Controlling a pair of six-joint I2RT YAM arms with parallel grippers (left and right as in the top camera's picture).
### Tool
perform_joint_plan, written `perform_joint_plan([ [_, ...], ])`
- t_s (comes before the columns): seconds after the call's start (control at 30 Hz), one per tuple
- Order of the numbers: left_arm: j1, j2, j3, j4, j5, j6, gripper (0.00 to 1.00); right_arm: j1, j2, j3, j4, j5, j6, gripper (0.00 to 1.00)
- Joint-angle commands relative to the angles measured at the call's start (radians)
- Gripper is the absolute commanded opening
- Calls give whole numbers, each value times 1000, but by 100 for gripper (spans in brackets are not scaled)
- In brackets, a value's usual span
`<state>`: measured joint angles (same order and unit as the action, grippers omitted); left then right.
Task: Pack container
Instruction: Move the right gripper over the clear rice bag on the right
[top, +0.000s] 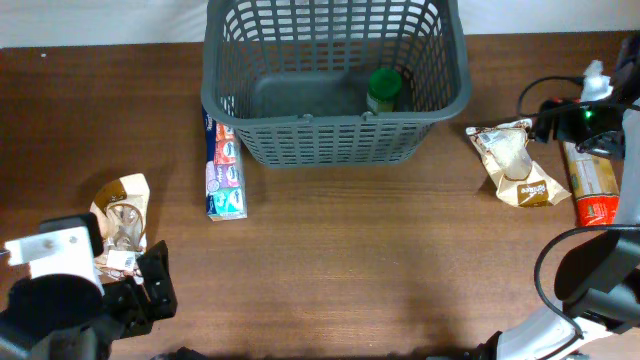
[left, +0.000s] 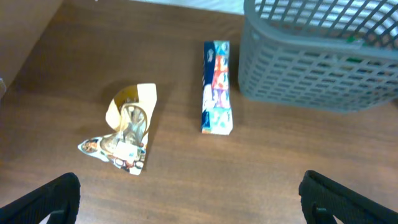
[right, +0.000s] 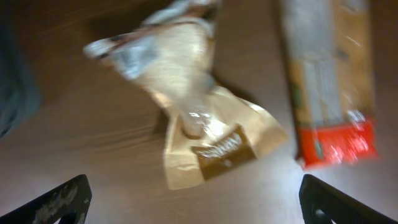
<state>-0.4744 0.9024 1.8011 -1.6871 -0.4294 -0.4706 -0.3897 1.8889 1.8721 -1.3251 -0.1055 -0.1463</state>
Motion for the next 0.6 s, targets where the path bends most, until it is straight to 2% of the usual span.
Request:
perform_joint_plan([
  [0.0, 6, 5, -51, 0, 6, 17, 99, 14, 23, -19, 13, -85, -190, 99],
  [0.1, 6, 5, -96, 0, 8, 16, 100, 16, 49, -21, 14, -9, -190, 99],
  [0.33, 6, 5, -195, 0, 4, 16, 99, 23, 111, -22, 1, 8, -190, 99],
  [0.57, 6, 5, -217, 0, 4, 16, 100, 45, 206, -22, -23, 119, -190, 99],
])
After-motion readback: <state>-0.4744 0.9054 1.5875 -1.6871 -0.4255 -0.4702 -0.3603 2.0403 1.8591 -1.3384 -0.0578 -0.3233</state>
